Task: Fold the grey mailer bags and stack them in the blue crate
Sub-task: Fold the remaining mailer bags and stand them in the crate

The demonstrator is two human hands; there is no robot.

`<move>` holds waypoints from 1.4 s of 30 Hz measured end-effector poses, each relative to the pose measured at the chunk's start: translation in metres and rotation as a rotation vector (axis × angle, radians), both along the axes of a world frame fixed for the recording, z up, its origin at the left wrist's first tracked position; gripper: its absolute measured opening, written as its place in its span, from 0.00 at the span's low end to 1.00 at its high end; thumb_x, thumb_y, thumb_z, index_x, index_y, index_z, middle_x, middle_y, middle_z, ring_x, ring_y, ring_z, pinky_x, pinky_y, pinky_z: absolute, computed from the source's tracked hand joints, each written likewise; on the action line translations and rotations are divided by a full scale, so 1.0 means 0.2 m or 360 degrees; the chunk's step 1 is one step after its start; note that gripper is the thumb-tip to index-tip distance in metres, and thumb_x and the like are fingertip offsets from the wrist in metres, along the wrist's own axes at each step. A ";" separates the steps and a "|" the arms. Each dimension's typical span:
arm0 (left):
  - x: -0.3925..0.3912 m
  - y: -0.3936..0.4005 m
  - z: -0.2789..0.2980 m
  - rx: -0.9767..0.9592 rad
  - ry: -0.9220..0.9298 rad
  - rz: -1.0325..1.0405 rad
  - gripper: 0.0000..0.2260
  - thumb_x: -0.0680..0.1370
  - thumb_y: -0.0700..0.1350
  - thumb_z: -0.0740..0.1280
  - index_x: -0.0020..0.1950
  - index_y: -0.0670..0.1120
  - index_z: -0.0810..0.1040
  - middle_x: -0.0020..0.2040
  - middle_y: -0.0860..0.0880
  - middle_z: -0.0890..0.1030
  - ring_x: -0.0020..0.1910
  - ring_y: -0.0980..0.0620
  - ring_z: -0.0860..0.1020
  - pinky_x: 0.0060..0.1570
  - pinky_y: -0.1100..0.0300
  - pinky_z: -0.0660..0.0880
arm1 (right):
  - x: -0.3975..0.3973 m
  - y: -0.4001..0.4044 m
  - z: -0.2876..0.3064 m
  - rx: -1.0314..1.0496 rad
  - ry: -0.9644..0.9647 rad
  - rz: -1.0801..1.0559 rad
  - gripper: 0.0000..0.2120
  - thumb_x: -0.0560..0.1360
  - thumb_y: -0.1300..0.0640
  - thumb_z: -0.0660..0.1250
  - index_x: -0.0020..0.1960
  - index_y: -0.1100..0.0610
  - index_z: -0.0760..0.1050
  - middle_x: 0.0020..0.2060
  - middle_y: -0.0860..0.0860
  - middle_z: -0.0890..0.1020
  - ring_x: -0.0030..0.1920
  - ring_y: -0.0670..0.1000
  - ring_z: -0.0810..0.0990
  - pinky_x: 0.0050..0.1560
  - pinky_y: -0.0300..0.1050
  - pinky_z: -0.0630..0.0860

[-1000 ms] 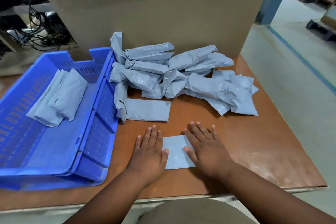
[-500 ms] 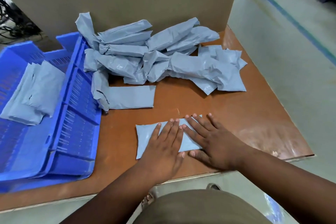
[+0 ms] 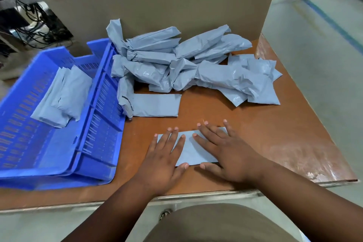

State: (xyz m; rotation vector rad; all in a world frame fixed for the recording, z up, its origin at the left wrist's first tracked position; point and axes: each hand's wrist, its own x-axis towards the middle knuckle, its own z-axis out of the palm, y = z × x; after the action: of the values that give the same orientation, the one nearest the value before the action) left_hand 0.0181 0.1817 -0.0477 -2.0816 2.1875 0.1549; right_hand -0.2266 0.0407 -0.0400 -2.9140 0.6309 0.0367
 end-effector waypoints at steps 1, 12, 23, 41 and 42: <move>0.02 0.02 0.00 -0.0005 0.0002 0.0010 0.35 0.86 0.66 0.49 0.88 0.49 0.45 0.87 0.48 0.39 0.86 0.47 0.37 0.83 0.37 0.47 | 0.05 0.01 0.00 -0.0002 -0.0016 0.0045 0.39 0.83 0.27 0.46 0.87 0.45 0.44 0.86 0.50 0.43 0.86 0.52 0.41 0.82 0.68 0.39; 0.08 0.18 -0.13 0.0015 0.0008 0.0190 0.37 0.86 0.66 0.46 0.87 0.45 0.41 0.87 0.46 0.39 0.85 0.49 0.36 0.83 0.39 0.46 | 0.24 0.12 -0.10 -0.0083 0.0112 0.0156 0.39 0.83 0.27 0.49 0.87 0.44 0.44 0.87 0.51 0.45 0.86 0.56 0.44 0.80 0.72 0.47; 0.11 0.10 -0.03 -0.0122 0.0335 0.0352 0.32 0.85 0.64 0.46 0.86 0.49 0.53 0.88 0.46 0.43 0.86 0.49 0.40 0.84 0.45 0.47 | 0.29 0.10 0.01 0.0083 -0.0111 -0.0300 0.29 0.88 0.37 0.45 0.85 0.46 0.59 0.86 0.49 0.55 0.85 0.52 0.53 0.83 0.67 0.44; 0.15 -0.06 -0.15 -0.0075 0.0166 0.0431 0.31 0.85 0.58 0.39 0.88 0.50 0.46 0.87 0.52 0.40 0.85 0.52 0.38 0.84 0.43 0.40 | 0.08 -0.09 -0.14 0.0048 0.0126 -0.0736 0.30 0.86 0.37 0.37 0.86 0.41 0.44 0.87 0.48 0.45 0.86 0.54 0.41 0.82 0.68 0.39; 0.18 -0.04 -0.15 -0.0062 0.0158 0.0458 0.31 0.85 0.58 0.39 0.88 0.49 0.46 0.87 0.52 0.40 0.86 0.52 0.38 0.83 0.43 0.40 | 0.05 -0.11 -0.14 0.0049 0.0152 -0.0767 0.30 0.85 0.37 0.35 0.86 0.41 0.44 0.87 0.48 0.43 0.86 0.54 0.40 0.82 0.68 0.39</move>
State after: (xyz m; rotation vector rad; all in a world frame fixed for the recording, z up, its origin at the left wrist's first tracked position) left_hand 0.0550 0.1733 -0.0776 -2.4518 1.9424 0.2481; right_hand -0.2163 0.0182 -0.0678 -2.6615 1.3138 0.1259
